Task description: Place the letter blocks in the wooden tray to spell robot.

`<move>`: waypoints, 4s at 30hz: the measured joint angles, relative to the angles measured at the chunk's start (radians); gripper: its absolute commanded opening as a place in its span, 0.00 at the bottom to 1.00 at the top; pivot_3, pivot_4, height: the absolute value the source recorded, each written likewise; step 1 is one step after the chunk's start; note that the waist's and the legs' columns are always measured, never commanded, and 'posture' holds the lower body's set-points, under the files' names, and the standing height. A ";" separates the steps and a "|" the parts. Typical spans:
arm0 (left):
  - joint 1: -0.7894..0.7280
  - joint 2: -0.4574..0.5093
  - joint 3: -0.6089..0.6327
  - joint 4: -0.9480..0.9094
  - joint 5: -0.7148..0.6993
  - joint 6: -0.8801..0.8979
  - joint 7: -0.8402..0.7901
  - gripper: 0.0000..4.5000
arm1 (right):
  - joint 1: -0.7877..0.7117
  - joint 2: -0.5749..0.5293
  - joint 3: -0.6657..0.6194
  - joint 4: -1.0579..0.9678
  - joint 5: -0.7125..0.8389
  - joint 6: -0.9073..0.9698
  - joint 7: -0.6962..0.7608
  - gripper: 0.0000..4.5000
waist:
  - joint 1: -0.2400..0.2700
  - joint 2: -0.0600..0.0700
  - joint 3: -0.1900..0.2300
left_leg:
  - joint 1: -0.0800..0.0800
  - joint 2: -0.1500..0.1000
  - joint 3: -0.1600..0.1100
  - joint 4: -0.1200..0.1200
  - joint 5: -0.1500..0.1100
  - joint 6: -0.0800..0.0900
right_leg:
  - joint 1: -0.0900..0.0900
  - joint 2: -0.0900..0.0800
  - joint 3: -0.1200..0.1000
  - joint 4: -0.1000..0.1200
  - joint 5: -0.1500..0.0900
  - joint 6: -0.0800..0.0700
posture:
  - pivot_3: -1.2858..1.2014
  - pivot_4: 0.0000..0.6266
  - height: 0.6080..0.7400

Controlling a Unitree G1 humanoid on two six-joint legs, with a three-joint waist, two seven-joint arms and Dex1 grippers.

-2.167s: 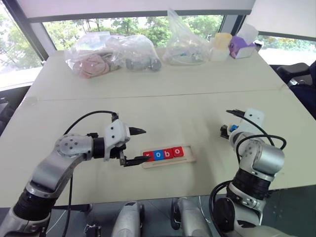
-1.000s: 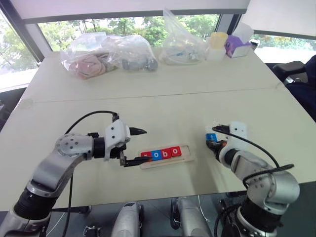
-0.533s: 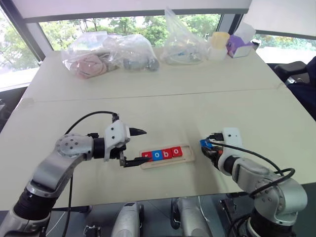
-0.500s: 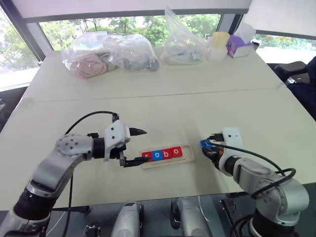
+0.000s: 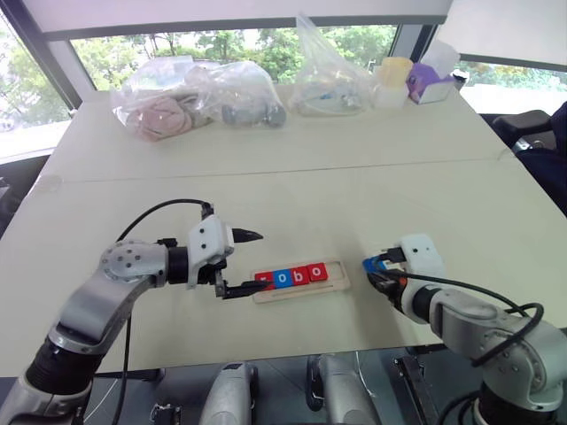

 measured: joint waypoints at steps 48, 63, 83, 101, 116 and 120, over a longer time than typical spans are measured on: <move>-0.025 -0.008 -0.001 0.028 0.024 -0.018 0.009 1.00 | -0.368 -0.592 0.525 1.102 -0.618 -1.723 1.496 0.99 | 0.023 0.001 0.004 | 0.001 -0.002 0.006 0.003 -0.001 0.002 | 0.001 0.000 0.003 0.002 0.002 -0.001 | 0.52 0.24 1.00; -0.018 -0.003 0.001 0.015 0.023 -0.014 0.015 1.00 | -0.391 -0.557 0.525 1.146 -0.643 -1.746 1.539 0.59 | 0.023 0.001 0.004 | 0.010 -0.002 0.005 0.003 -0.001 0.002 | 0.009 0.000 0.003 0.002 0.001 0.000 | 0.52 0.24 1.00; -0.018 -0.004 0.000 0.003 0.023 -0.014 0.023 1.00 | -0.395 -0.544 0.512 0.810 -0.562 -1.398 1.553 0.25 | 0.023 0.001 0.004 | 0.012 -0.001 0.005 0.003 -0.001 0.002 | 0.010 0.000 0.004 0.003 0.000 0.001 | 0.52 0.24 1.00; -0.007 -0.005 0.000 -0.002 0.022 -0.010 0.039 1.00 | -0.396 -0.466 0.584 0.856 -0.602 -1.364 1.527 0.25 | 0.022 0.001 0.004 | 0.012 -0.001 0.005 0.003 -0.001 0.002 | 0.010 0.000 0.005 0.003 0.001 0.000 | 0.52 0.24 1.00; 0.003 -0.005 0.001 -0.011 0.021 0.001 0.051 1.00 | -0.428 -0.449 0.594 0.873 -0.629 -1.350 1.520 0.25 | 0.023 0.001 0.004 | 0.012 -0.002 0.005 0.003 -0.001 0.002 | 0.010 0.000 0.005 0.003 0.001 0.000 | 0.52 0.24 1.00; 0.003 -0.006 0.001 -0.011 0.021 0.003 0.055 1.00 | -0.431 -0.439 0.601 0.873 -0.630 -1.349 1.520 0.25 | 0.022 0.001 0.004 | 0.012 -0.002 0.005 0.003 -0.001 0.002 | 0.010 0.000 0.005 0.003 0.001 0.000 | 0.52 0.24 1.00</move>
